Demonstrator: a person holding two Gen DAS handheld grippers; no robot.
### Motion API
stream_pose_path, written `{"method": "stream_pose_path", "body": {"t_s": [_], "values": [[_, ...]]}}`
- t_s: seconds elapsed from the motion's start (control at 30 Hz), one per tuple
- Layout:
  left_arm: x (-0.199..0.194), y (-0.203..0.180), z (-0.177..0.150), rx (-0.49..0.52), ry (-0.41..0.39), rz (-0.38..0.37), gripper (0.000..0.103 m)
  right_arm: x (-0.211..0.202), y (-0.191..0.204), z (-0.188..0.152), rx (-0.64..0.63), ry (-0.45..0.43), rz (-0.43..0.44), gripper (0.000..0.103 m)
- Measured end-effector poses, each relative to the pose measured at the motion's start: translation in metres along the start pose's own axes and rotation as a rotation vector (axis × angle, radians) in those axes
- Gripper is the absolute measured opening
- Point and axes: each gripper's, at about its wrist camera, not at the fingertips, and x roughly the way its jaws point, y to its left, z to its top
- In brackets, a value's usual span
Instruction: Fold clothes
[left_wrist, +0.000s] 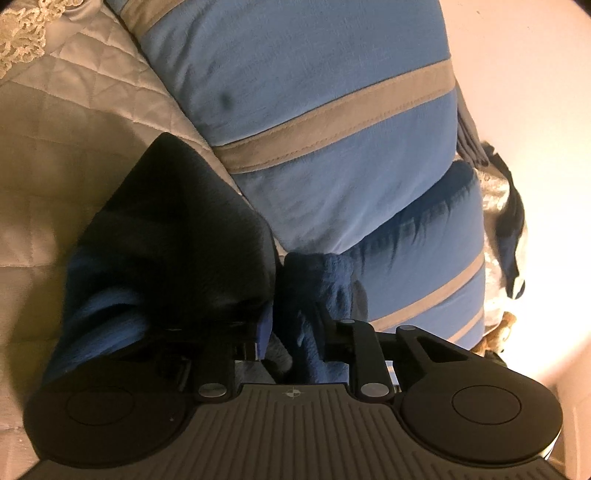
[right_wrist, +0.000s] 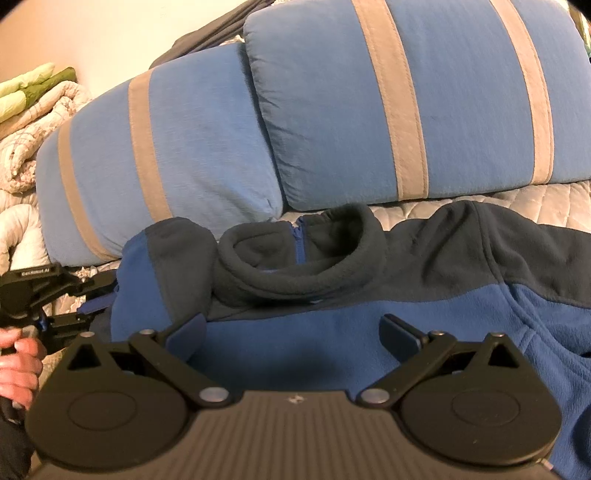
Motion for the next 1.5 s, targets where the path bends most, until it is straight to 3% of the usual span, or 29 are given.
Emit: {"method": "stream_pose_path", "body": {"t_s": [0.27, 0.33, 0.53, 0.7, 0.8, 0.93, 1.0, 1.1, 1.2, 1.23, 1.33, 1.43, 1.5], "values": [[0.012, -0.009, 0.000, 0.044, 0.032, 0.020, 0.023, 0.001, -0.001, 0.000, -0.004, 0.005, 0.003, 0.103], [0.017, -0.012, -0.001, 0.044, 0.038, 0.027, 0.008, 0.002, -0.002, 0.000, 0.000, 0.006, 0.003, 0.103], [-0.004, -0.036, -0.003, 0.150, -0.051, 0.085, 0.006, 0.002, -0.004, -0.001, 0.018, 0.008, 0.008, 0.103], [-0.065, -0.077, -0.001, 0.319, -0.203, 0.174, 0.006, -0.001, -0.005, -0.002, 0.025, -0.002, 0.033, 0.103], [-0.129, -0.106, -0.001, 0.408, -0.345, 0.201, 0.006, -0.005, -0.004, -0.002, 0.017, -0.012, 0.046, 0.103], [-0.236, -0.131, -0.010, 0.469, -0.604, 0.257, 0.006, -0.011, -0.003, -0.004, 0.022, -0.037, 0.055, 0.103], [-0.285, -0.131, -0.024, 0.485, -0.757, 0.335, 0.006, -0.017, -0.004, -0.003, 0.026, -0.057, 0.072, 0.103], [-0.357, -0.088, -0.054, 0.354, -0.994, 0.514, 0.006, -0.028, -0.003, -0.003, 0.024, -0.089, 0.110, 0.103], [-0.396, -0.007, -0.079, 0.096, -1.087, 0.659, 0.006, -0.031, -0.001, -0.002, 0.019, -0.103, 0.129, 0.103], [-0.405, 0.023, -0.087, 0.003, -1.100, 0.709, 0.006, -0.030, -0.001, -0.003, 0.025, -0.099, 0.127, 0.103], [-0.408, 0.111, -0.108, -0.286, -1.040, 0.762, 0.006, -0.025, -0.004, -0.003, 0.047, -0.074, 0.124, 0.103], [-0.396, 0.174, -0.127, -0.466, -0.977, 0.787, 0.006, -0.020, -0.006, -0.004, 0.064, -0.050, 0.121, 0.103], [-0.391, 0.182, -0.131, -0.475, -0.980, 0.786, 0.006, -0.020, -0.006, -0.004, 0.056, -0.050, 0.113, 0.103]]}}
